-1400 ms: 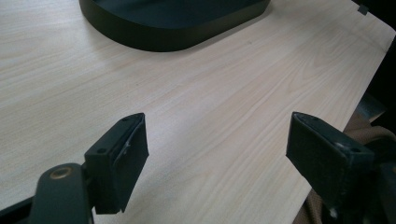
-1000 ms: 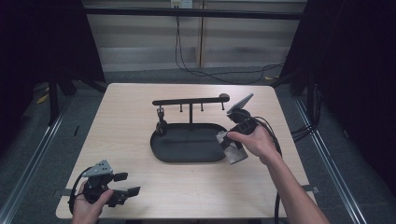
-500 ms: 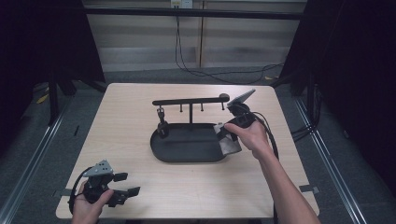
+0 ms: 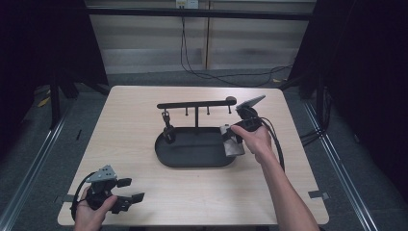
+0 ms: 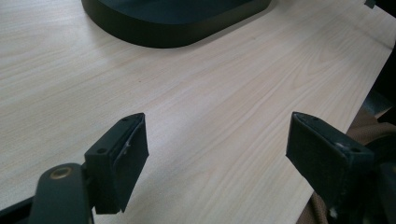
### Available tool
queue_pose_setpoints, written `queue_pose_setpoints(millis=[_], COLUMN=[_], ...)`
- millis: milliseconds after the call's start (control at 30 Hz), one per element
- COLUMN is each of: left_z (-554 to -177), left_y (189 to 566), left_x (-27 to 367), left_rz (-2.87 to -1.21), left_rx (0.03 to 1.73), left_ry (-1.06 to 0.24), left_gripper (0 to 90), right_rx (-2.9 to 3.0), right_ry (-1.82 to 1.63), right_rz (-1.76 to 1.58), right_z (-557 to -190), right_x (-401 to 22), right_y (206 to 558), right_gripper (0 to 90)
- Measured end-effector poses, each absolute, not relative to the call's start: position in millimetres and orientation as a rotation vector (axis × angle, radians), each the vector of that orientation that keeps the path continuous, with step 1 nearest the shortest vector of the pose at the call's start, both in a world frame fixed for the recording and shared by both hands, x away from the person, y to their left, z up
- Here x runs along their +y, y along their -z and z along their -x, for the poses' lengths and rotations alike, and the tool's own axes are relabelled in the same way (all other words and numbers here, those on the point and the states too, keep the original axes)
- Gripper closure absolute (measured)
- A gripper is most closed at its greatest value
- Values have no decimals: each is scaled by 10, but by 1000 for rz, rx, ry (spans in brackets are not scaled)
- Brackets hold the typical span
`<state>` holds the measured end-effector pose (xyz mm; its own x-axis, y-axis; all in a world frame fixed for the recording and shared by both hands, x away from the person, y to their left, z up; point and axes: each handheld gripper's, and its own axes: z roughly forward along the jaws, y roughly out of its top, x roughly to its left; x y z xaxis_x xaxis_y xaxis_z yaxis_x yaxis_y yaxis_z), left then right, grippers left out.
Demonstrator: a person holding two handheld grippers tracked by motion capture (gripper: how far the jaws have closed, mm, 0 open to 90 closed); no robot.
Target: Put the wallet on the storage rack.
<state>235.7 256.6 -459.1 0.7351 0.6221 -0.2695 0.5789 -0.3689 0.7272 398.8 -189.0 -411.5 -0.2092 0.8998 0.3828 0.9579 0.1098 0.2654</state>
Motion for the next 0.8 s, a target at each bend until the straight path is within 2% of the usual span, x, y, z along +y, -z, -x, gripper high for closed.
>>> queue_pose_setpoints(millis=[800], left_z=[-2362], left_y=[4594], left_x=[2576], left_rz=[-2060], left_rx=[921], left_ry=[-66], left_gripper=[207], right_rx=[-2118], right_ry=[797], right_rz=[1932], right_z=[-4083], right_x=[-1847], right_y=[4406], right_gripper=[351])
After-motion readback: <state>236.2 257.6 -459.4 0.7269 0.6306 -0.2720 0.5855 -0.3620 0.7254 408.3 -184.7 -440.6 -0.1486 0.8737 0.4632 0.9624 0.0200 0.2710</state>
